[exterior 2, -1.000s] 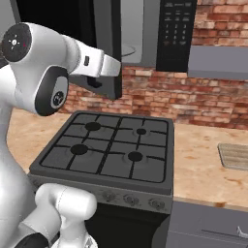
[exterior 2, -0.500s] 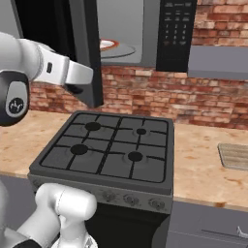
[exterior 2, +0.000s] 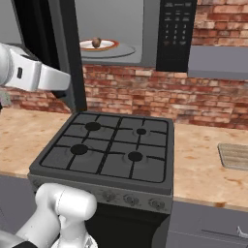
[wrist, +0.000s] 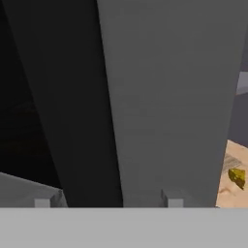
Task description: Retrieve the reheated potato from the microwave, then place the potato, cheese, and condiment on the cutting board.
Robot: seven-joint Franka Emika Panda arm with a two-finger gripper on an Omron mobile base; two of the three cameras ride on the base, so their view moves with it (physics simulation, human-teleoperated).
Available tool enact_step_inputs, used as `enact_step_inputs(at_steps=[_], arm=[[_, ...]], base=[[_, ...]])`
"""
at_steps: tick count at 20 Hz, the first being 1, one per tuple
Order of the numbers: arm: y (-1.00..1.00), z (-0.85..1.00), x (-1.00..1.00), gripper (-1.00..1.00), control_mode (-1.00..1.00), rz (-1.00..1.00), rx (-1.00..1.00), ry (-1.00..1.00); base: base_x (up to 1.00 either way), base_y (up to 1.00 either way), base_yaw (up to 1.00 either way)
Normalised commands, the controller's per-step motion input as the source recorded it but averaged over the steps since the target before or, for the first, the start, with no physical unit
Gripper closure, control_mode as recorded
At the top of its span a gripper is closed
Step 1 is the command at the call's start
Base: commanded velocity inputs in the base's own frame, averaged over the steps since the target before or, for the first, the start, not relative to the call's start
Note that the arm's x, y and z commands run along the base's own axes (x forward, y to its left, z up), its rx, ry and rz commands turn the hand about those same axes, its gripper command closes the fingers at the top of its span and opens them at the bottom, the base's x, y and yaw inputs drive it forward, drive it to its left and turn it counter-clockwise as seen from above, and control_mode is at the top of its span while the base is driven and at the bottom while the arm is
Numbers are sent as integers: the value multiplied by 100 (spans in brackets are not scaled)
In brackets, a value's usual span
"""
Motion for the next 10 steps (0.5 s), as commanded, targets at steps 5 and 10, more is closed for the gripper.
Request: enact_step_inputs(at_steps=[5, 10], arm=[[0, 0, -67, -100, -100, 0, 1, -11], [-11, 0, -20, -100, -100, 9, 13, -4]], base=[[0, 0, 0], [0, 0, 0]])
